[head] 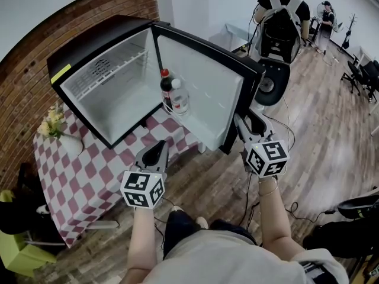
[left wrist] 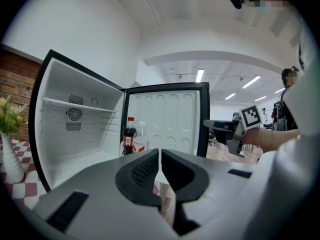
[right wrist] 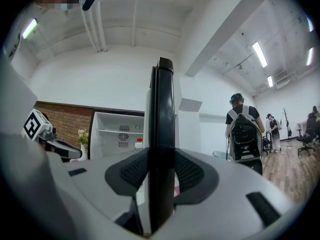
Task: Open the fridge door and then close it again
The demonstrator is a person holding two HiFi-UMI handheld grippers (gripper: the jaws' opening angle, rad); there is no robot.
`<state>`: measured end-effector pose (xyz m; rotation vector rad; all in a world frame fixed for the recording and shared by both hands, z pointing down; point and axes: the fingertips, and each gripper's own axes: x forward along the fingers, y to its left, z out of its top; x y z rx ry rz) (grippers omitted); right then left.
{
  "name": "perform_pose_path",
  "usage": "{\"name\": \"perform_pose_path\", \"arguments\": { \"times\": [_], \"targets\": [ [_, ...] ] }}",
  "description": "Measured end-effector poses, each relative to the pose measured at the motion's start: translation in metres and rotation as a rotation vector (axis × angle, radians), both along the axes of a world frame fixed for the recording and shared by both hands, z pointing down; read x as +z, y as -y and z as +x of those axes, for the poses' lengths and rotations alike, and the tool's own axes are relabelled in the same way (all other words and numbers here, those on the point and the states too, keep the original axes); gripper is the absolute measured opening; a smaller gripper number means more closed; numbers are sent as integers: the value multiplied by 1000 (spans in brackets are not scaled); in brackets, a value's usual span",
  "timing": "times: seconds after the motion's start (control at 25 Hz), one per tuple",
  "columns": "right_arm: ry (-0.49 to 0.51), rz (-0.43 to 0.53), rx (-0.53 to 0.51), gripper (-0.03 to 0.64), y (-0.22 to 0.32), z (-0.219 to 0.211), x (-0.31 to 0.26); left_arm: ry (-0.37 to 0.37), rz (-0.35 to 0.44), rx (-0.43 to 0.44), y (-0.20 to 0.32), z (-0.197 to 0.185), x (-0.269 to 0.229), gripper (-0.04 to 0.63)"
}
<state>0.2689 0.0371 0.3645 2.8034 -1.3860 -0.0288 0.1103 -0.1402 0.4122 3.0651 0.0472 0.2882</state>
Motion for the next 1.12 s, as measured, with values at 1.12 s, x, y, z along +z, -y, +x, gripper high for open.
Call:
{"name": "perform_pose_path", "arguments": {
  "times": [1.12],
  "targets": [
    [-98, -46, -692, 161, 129, -172, -4, 5, -3, -198, 36, -70, -4, 18]
  ]
}}
